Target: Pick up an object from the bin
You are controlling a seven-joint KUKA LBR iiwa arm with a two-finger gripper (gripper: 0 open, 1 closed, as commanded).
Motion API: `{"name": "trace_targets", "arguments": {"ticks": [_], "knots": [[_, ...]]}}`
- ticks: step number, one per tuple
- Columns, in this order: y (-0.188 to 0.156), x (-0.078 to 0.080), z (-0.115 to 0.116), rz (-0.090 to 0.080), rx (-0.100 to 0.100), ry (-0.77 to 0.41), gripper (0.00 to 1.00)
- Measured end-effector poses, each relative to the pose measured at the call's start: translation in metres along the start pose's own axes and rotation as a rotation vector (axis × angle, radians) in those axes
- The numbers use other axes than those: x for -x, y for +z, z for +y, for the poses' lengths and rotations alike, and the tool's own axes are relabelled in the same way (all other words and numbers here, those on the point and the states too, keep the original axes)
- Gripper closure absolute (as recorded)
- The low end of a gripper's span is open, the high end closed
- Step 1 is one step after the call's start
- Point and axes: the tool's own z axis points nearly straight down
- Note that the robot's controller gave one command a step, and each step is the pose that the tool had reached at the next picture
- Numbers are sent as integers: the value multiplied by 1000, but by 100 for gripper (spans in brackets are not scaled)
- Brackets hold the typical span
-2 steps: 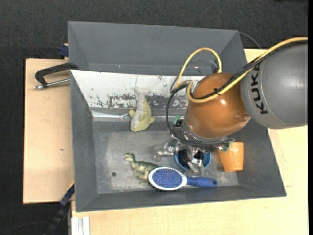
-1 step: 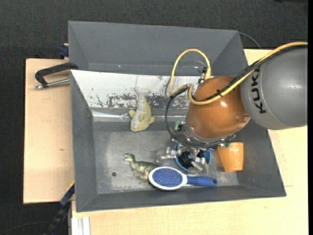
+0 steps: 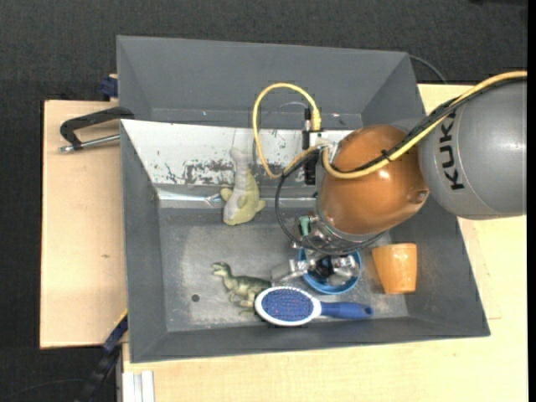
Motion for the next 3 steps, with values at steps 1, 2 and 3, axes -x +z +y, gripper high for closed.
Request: {"name": "trace_targets", "arguments": {"ticks": [1,2,3], "knots": [[-3,-1,-3,3,-6,1,100],[-12,1,-6,1,-3,8,100],[0,14,3,13,-12,17,100]]}}
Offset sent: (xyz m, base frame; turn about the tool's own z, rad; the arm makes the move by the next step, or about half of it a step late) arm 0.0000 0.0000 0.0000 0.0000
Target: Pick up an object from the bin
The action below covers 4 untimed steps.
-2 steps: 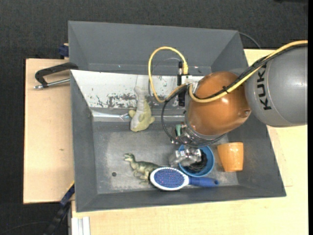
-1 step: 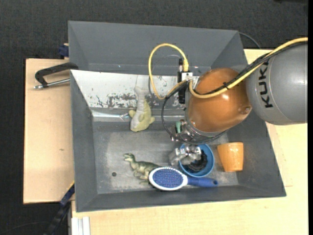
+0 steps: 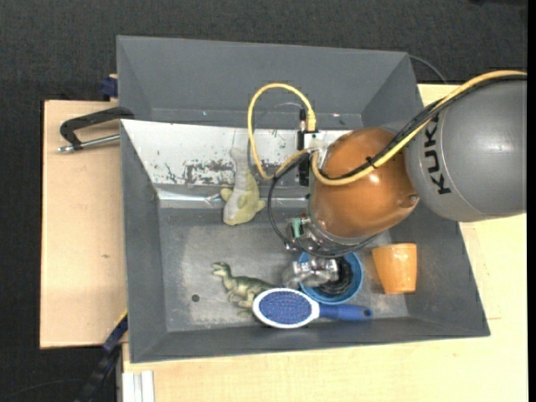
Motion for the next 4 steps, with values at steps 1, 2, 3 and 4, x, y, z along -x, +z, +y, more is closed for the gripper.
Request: {"name": "trace_targets", "arguments": {"ticks": [1,2,3,4], "knots": [[5,3,4,-10,8,4,0],[-23,30,10,-13,12,160,0],[-23,7,17,-6,18,371,0],[-19,-13,-19,-10,11,293,0]]}}
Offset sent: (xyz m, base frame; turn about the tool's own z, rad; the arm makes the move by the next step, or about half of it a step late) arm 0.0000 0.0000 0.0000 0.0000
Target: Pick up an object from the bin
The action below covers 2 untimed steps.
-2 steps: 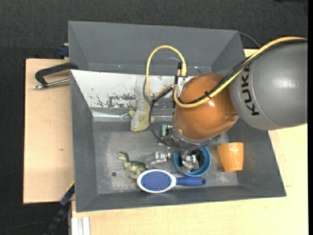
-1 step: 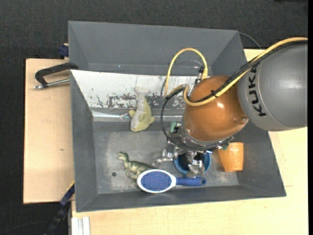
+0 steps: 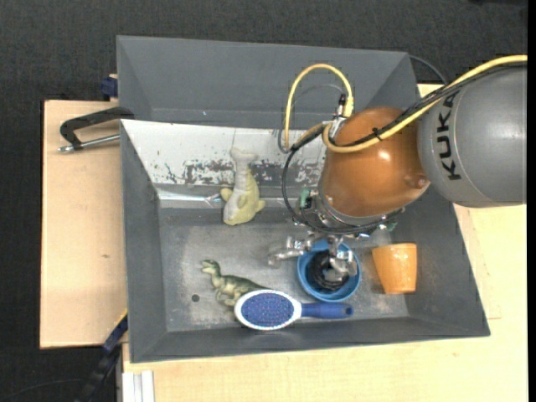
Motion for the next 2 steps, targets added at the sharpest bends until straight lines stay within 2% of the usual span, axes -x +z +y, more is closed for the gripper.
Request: {"name": "trace_targets", "arguments": {"ticks": [1,2], "knots": [[29,2,-17,0,4,-337,0],[28,2,-17,-1,5,-335,100]]}}
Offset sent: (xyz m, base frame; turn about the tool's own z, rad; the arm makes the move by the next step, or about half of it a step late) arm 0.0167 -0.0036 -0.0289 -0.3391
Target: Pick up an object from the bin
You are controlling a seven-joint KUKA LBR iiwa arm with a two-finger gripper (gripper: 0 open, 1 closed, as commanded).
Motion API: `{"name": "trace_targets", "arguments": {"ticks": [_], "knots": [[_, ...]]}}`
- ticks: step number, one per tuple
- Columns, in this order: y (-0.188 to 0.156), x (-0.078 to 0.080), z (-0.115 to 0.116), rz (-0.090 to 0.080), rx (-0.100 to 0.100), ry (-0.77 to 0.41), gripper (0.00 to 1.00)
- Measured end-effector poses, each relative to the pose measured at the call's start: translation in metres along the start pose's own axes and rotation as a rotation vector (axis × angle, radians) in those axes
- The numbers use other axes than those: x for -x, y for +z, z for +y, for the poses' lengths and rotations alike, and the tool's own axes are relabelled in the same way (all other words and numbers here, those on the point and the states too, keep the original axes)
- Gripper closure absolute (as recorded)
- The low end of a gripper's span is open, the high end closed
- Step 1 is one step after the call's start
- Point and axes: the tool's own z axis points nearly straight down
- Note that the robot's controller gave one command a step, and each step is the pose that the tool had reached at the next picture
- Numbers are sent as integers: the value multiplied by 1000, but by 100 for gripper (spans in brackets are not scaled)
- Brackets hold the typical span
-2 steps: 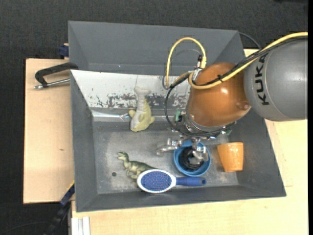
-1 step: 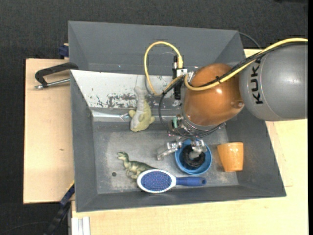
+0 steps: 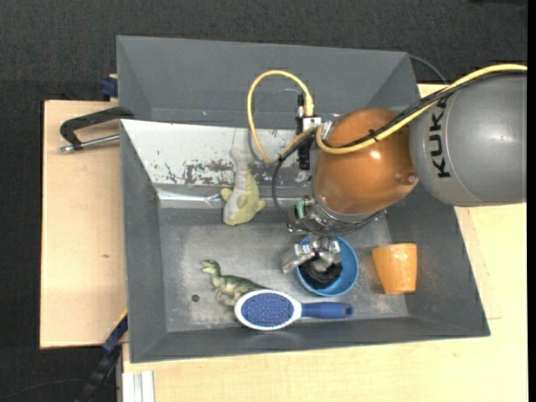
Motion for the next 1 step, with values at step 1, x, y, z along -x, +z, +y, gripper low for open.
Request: {"name": "trace_targets", "arguments": {"ticks": [1], "knots": [[-159,18,2,1,-11,-5,100]]}}
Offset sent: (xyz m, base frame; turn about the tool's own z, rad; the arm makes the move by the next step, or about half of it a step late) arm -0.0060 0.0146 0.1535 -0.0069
